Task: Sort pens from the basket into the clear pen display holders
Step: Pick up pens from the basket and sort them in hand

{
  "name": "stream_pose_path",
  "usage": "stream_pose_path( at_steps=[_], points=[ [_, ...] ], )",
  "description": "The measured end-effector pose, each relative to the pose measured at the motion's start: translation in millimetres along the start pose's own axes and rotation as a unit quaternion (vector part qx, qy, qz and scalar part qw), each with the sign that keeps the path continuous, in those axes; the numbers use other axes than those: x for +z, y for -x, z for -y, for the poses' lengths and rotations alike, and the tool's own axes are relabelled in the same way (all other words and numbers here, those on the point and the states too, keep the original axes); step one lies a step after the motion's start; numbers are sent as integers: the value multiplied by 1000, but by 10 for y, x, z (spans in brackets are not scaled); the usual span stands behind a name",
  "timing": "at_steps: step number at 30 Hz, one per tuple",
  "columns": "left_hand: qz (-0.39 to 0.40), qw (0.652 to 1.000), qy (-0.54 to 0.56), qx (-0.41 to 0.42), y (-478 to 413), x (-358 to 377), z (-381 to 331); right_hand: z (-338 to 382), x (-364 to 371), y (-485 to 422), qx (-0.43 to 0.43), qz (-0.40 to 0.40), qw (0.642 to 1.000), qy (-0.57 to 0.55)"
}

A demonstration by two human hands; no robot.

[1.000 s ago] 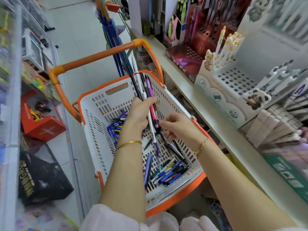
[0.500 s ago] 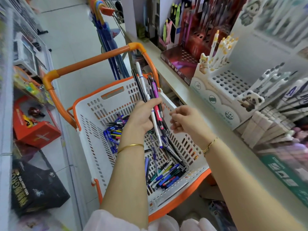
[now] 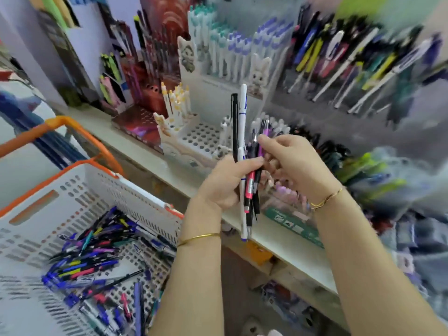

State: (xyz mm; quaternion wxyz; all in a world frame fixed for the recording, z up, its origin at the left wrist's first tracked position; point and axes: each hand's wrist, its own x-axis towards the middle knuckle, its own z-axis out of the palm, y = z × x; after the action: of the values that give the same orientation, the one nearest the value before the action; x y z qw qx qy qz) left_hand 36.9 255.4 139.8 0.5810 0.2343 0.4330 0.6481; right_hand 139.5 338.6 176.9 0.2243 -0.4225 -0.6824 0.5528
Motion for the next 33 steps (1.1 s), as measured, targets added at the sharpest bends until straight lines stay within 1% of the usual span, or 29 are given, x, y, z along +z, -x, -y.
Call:
stream_pose_path(
  at_steps=[2, 4, 8, 13, 16, 19, 24, 26, 29, 31, 33],
  points=[
    [24, 999, -21, -11, -127, 327, 53, -55, -329, 37, -8, -41, 999, -1],
    [30, 999, -27, -20, -238, 633, 104, -80, -632, 85, -14, -75, 997, -9],
    [62, 997, -47, -9, -385, 1114, 181, -89, -1109, 209, -28, -133, 990, -36],
    [63, 995, -79, 13, -481, 1465, 191, -62, -1465, 263, -67, -218, 972, -58],
    [69, 993, -94, 6, -535, 1529, 180, -41, -1536, 248, -67, -239, 961, -123],
    [78, 992, -101, 2, -555, 1538, 125, -26, -1562, 221, -67, -236, 952, -181],
    [109, 988, -108, 13, -547, 1517, 16, 1, -1506, 161, -54, -164, 957, -234],
    [117, 987, -112, 19, -545, 1495, -20, 8, -1445, 147, -50, -139, 960, -239],
    [108, 988, -111, 21, -541, 1454, -52, 26, -1365, 120, -46, -115, 967, -222],
    [106, 989, -101, 17, -542, 1416, -68, 48, -1328, 101, -41, -111, 970, -211],
    [113, 990, -83, 7, -538, 1388, -96, 95, -1294, 73, -45, -125, 965, -227]
  ],
)
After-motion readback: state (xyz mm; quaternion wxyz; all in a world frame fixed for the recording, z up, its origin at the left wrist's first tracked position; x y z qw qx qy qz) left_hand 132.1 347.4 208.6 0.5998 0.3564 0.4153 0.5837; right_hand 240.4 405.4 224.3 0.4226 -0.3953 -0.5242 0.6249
